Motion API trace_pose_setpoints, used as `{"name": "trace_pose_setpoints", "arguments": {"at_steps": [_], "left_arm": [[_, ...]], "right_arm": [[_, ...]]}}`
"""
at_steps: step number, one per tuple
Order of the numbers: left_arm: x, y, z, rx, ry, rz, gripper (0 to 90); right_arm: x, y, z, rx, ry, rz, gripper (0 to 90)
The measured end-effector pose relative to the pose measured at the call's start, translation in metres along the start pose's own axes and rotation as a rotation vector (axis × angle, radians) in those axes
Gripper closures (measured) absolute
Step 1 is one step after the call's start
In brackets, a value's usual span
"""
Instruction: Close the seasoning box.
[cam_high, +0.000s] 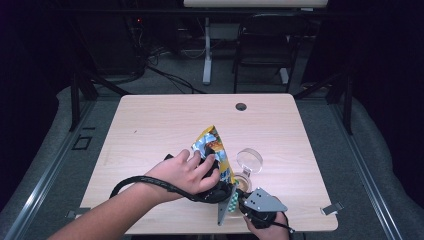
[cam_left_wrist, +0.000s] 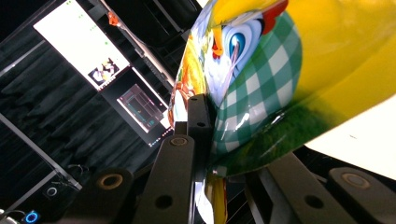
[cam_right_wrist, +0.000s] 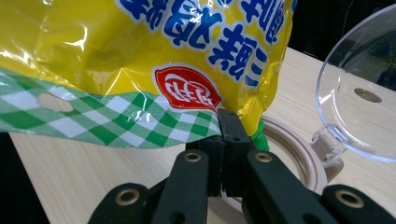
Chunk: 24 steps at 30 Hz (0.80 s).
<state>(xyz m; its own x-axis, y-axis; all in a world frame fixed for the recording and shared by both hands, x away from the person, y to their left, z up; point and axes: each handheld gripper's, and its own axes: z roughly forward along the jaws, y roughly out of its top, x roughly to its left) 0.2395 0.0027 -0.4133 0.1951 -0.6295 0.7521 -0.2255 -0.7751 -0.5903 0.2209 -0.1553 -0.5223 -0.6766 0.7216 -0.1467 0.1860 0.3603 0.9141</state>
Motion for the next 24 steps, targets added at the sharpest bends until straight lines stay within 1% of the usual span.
{"name": "trace_pose_setpoints", "arguments": {"at_steps": [12, 13, 14, 15, 16, 17, 19, 20, 21, 23, 24], "left_arm": [[0.0003, 0.0002, -0.0001, -0.001, 0.001, -0.002, 84.1], [0.0002, 0.0001, 0.0000, -0.003, 0.001, -0.005, 84.1], [-0.0016, -0.0003, 0.0014, -0.023, 0.002, -0.032, 84.2], [-0.0019, -0.0006, 0.0017, -0.025, 0.004, -0.032, 84.2], [-0.0014, -0.0008, 0.0012, -0.013, 0.000, -0.020, 84.2], [-0.0029, -0.0013, 0.0020, -0.018, -0.003, -0.031, 84.2], [-0.0044, -0.0014, 0.0029, -0.019, -0.005, -0.032, 84.4], [-0.0043, -0.0013, 0.0023, -0.006, -0.006, -0.015, 84.4], [-0.0042, -0.0013, 0.0021, 0.000, -0.009, -0.009, 84.4], [-0.0053, -0.0014, 0.0028, -0.006, -0.010, -0.016, 84.5], [-0.0063, -0.0018, 0.0036, -0.017, -0.009, -0.032, 84.5]], "right_arm": [[0.0006, 0.0004, -0.0004, -0.003, -0.002, -0.001, 89.0], [0.0006, 0.0005, -0.0005, -0.002, -0.002, -0.002, 89.0], [0.0007, 0.0005, -0.0006, -0.003, -0.002, -0.002, 89.0], [0.0005, 0.0006, -0.0007, -0.002, -0.002, -0.003, 89.0], [0.0005, 0.0006, -0.0008, -0.002, -0.002, -0.002, 89.0], [0.0004, 0.0006, -0.0009, -0.001, -0.002, -0.002, 88.9], [0.0004, 0.0003, -0.0007, 0.001, -0.004, -0.002, 88.9], [0.0005, 0.0003, -0.0005, 0.003, -0.003, -0.002, 89.0], [0.0009, 0.0002, -0.0001, 0.006, -0.001, -0.001, 88.9], [0.0013, 0.0002, 0.0003, 0.007, -0.001, -0.010, 88.9], [0.0013, 0.0002, 0.0002, 0.009, 0.000, -0.015, 89.0]]}}
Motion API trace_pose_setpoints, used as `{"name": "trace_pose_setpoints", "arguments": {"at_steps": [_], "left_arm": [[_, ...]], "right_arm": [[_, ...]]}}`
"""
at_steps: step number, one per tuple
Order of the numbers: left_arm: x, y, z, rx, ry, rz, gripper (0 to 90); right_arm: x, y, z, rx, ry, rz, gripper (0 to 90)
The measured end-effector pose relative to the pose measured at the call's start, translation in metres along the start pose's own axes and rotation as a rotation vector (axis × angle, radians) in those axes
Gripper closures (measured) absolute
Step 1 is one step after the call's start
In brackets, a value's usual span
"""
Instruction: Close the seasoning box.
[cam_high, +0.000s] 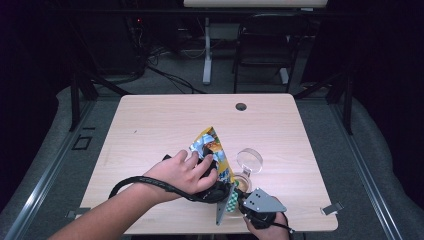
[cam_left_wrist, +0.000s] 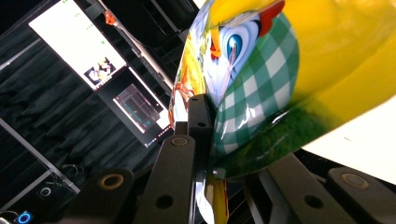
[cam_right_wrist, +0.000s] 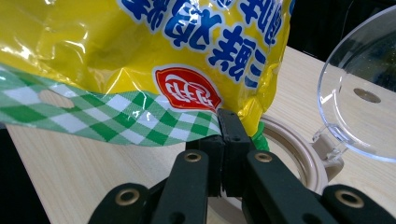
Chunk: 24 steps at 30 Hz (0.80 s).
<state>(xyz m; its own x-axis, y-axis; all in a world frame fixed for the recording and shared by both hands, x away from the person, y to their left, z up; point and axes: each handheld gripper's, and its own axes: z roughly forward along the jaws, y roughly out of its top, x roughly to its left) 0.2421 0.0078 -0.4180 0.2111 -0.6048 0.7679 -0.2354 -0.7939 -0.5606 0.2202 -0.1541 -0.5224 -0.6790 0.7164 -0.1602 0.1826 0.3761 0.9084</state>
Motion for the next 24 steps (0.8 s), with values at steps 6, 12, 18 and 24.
{"name": "trace_pose_setpoints", "arguments": {"at_steps": [6, 12, 18, 24], "left_arm": [[-0.0003, -0.0005, 0.0004, -0.001, 0.001, -0.007, 84.5], [-0.0017, -0.0010, 0.0018, 0.003, -0.005, -0.015, 84.5], [-0.0030, -0.0014, 0.0033, 0.005, -0.012, -0.022, 84.6], [-0.0054, -0.0028, 0.0047, 0.006, -0.018, -0.031, 84.6]], "right_arm": [[0.0003, 0.0002, -0.0001, -0.004, -0.003, 0.004, 89.0], [-0.0001, 0.0003, -0.0006, -0.005, -0.003, 0.006, 88.9], [0.0002, 0.0004, -0.0005, -0.006, -0.005, 0.003, 88.9], [0.0012, 0.0007, -0.0007, -0.003, -0.009, -0.002, 88.9]]}}
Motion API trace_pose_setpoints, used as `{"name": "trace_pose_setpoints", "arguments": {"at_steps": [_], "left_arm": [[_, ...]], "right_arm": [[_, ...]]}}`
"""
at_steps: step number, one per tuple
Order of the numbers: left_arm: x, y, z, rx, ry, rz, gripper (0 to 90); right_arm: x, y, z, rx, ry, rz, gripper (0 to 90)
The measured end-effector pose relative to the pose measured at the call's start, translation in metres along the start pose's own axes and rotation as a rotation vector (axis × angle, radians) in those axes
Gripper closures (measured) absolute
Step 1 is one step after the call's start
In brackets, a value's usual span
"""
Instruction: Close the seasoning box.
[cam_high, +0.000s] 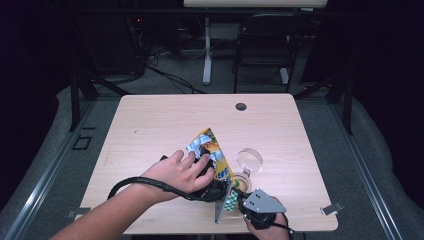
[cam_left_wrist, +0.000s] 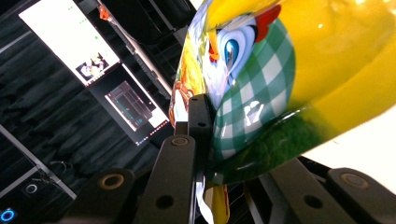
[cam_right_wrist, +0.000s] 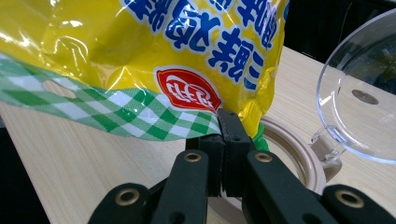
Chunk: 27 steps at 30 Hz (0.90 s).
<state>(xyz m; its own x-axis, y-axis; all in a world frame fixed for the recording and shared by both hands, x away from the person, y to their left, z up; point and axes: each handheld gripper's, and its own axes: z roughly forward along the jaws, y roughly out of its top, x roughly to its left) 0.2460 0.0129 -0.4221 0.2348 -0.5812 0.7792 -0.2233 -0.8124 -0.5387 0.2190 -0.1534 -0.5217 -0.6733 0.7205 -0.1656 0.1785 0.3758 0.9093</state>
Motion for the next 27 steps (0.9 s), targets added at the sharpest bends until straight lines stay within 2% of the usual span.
{"name": "trace_pose_setpoints", "arguments": {"at_steps": [27], "left_arm": [[-0.010, -0.006, 0.007, 0.001, -0.053, -0.081, 84.5]], "right_arm": [[0.000, 0.000, 0.000, -0.004, -0.004, -0.009, 88.8]]}}
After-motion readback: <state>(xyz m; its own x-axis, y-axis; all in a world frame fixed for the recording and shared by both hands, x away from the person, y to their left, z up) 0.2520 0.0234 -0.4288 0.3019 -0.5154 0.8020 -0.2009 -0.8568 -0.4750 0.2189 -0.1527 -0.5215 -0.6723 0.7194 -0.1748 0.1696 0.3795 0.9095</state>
